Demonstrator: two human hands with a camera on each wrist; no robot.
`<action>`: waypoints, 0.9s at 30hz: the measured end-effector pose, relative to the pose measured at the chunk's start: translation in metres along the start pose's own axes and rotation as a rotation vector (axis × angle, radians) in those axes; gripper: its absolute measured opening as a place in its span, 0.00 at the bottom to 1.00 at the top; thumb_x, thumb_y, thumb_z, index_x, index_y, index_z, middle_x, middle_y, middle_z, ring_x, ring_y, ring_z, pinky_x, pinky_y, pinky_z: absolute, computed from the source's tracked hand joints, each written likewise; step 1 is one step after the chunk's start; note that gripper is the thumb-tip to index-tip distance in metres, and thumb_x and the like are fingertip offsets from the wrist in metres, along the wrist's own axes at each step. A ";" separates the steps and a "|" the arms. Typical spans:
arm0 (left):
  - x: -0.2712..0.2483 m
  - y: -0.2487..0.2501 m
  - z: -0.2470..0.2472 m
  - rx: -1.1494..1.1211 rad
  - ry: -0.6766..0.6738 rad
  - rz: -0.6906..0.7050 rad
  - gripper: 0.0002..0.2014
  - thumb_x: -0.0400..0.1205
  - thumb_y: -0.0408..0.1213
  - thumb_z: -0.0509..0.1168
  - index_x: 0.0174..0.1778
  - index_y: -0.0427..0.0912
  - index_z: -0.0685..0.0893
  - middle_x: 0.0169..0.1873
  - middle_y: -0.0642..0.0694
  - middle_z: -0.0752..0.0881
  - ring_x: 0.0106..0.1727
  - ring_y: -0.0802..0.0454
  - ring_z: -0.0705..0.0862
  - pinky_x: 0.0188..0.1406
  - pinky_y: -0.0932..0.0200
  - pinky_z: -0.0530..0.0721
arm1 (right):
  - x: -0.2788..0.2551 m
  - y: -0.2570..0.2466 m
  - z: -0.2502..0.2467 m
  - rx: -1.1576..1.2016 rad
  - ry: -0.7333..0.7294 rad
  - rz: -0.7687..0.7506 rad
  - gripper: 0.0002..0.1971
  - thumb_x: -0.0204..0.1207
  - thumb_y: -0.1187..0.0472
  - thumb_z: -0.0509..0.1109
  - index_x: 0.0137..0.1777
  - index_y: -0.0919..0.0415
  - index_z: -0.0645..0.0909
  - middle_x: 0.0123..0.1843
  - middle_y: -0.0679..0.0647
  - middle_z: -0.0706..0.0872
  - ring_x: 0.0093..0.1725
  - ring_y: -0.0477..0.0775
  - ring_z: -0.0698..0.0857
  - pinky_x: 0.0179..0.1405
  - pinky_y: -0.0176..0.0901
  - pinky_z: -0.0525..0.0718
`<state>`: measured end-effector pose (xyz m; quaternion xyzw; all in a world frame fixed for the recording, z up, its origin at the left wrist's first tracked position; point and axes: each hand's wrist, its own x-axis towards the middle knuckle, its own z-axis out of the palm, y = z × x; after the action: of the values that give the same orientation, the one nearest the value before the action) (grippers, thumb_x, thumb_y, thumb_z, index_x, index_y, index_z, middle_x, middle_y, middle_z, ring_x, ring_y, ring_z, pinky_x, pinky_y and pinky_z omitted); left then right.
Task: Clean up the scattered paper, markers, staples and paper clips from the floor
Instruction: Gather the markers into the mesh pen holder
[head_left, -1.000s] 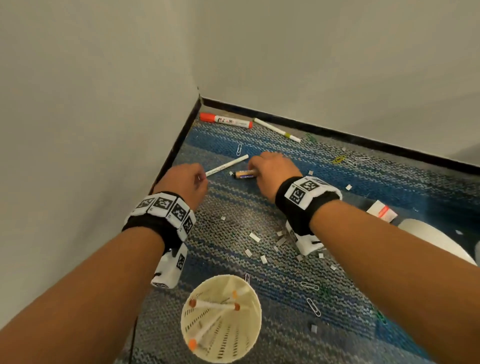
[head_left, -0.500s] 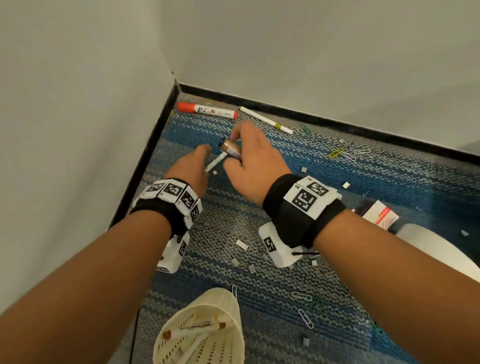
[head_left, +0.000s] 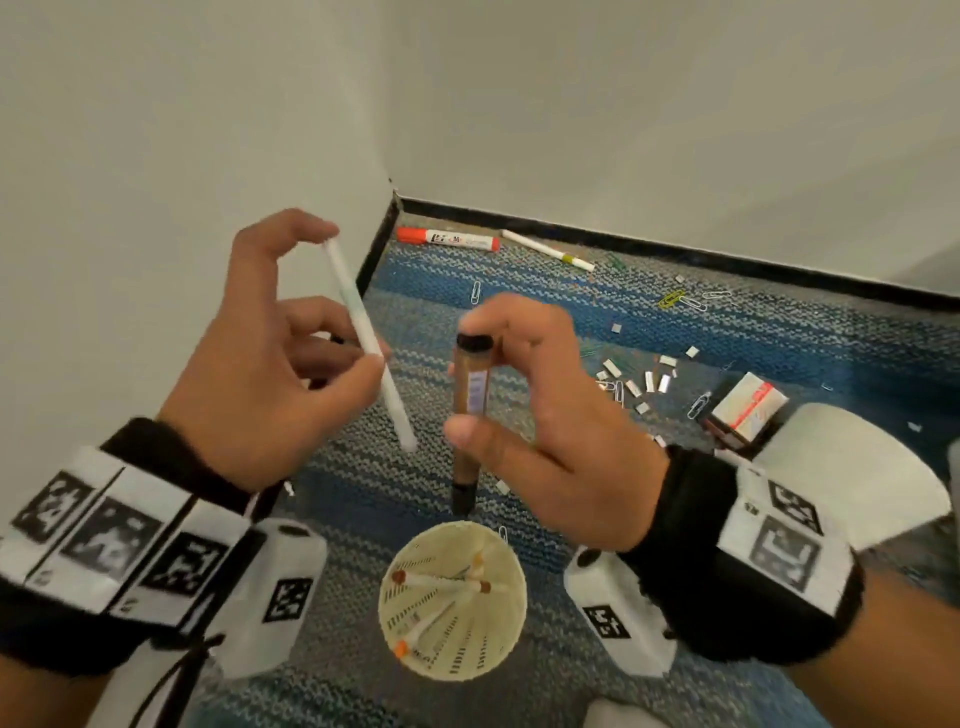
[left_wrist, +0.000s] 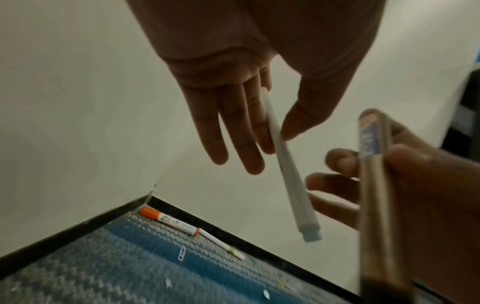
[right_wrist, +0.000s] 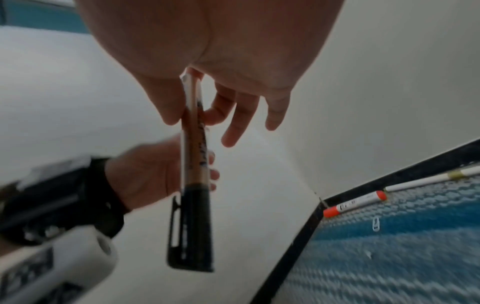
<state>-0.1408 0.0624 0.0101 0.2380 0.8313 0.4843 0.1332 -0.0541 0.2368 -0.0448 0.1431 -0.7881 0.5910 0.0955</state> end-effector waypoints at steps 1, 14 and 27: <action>-0.013 -0.001 0.004 -0.007 -0.041 0.020 0.32 0.67 0.34 0.71 0.56 0.64 0.61 0.39 0.41 0.88 0.34 0.49 0.90 0.40 0.52 0.87 | -0.009 0.001 0.007 -0.053 -0.015 -0.002 0.22 0.75 0.58 0.66 0.65 0.46 0.62 0.52 0.40 0.71 0.57 0.51 0.78 0.63 0.61 0.77; -0.079 -0.054 0.027 0.394 -0.166 0.194 0.05 0.75 0.50 0.61 0.41 0.54 0.77 0.37 0.62 0.83 0.43 0.72 0.81 0.44 0.78 0.75 | -0.051 0.025 0.018 -0.367 -0.134 0.018 0.06 0.81 0.54 0.60 0.52 0.53 0.77 0.49 0.45 0.82 0.53 0.48 0.79 0.58 0.50 0.76; 0.071 -0.133 0.000 0.601 -0.017 -0.225 0.04 0.75 0.34 0.69 0.39 0.45 0.79 0.29 0.48 0.81 0.34 0.46 0.80 0.39 0.61 0.71 | 0.075 0.151 -0.056 -0.775 -0.143 0.616 0.14 0.76 0.62 0.63 0.61 0.57 0.76 0.64 0.61 0.75 0.62 0.63 0.78 0.63 0.49 0.75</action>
<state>-0.2372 0.0444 -0.1048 0.1774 0.9571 0.1971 0.1167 -0.1773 0.3211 -0.1416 -0.1023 -0.9600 0.2442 -0.0914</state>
